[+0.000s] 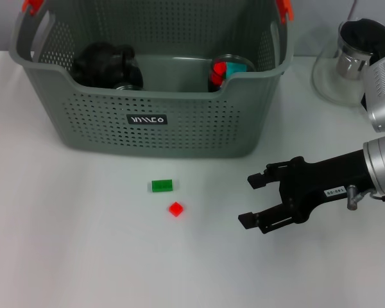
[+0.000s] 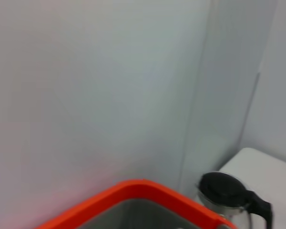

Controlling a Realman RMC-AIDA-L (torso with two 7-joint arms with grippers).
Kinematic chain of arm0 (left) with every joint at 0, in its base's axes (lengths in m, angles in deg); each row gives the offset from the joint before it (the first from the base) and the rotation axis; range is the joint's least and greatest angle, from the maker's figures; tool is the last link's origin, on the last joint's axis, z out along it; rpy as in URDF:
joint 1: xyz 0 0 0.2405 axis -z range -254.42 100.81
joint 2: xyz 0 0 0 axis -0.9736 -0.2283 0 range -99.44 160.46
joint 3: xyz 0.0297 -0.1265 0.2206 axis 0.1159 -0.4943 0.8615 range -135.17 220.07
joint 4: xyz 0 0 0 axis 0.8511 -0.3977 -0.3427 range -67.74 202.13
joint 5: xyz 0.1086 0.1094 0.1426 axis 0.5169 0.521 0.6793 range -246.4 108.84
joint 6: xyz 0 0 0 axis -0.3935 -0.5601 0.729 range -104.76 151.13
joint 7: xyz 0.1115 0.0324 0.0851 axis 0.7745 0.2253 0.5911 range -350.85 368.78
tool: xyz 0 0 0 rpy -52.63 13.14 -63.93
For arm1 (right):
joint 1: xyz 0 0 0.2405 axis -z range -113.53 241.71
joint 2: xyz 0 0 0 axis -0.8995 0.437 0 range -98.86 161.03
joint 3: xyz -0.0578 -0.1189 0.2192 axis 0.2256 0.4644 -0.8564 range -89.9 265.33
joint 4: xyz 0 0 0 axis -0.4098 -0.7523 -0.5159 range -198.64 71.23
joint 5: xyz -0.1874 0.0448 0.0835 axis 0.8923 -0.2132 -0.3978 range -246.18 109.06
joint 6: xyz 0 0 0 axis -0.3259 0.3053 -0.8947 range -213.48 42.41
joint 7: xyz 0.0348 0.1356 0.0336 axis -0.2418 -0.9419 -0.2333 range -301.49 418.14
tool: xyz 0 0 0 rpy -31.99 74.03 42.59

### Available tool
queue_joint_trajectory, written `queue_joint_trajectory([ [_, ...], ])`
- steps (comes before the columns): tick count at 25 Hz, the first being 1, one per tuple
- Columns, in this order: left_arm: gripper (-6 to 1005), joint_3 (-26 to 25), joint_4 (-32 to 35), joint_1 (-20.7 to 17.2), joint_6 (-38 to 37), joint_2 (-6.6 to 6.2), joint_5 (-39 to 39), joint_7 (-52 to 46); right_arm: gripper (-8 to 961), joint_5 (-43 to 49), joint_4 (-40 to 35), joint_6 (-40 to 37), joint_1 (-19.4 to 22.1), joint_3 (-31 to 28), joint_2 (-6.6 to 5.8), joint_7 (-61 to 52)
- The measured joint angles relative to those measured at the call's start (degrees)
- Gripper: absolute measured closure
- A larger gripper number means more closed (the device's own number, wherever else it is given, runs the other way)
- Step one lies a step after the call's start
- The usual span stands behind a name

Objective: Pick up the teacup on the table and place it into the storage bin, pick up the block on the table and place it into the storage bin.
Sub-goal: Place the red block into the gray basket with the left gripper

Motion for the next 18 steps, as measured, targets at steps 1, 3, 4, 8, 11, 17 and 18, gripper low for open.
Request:
queue_joint_trajectory([
  [1, 787, 0.7, -0.4, 0.4, 1.3, 0.15, 0.4, 0.0, 30, 0.0, 0.0, 0.0, -0.1, 0.0, 0.0, 0.0],
  [3, 779, 2.2, -1.9, 1.4, 5.3, 0.73, 1.7, -0.2, 30, 0.0, 0.0, 0.0, -0.2, 0.1, 0.0, 0.0],
  [4, 775, 2.7, -2.9, 2.0, 6.7, 0.95, 2.1, -0.2, 30, 0.0, 0.0, 0.0, -0.3, 0.1, 0.02, 0.0],
  [8, 759, 3.4, -8.4, 4.5, 11.4, 1.32, 3.7, -0.3, 30, 0.0, 0.1, 0.0, -0.4, 0.7, 0.06, 0.1],
  [11, 747, 3.1, -10.7, 5.0, 13.1, 1.51, 4.2, -0.4, 30, 0.1, 0.2, -0.1, -0.5, 0.8, 0.09, 0.1],
  [17, 724, 2.7, -9.1, 3.6, 12.7, 1.56, 3.8, -0.5, 30, 0.1, 0.2, -0.2, -0.5, 1.0, 0.17, 0.1],
  [18, 720, 2.7, -8.6, 3.4, 12.4, 1.5, 3.7, -0.5, 30, 0.1, 0.2, -0.2, -0.5, 1.0, 0.17, 0.1],
])
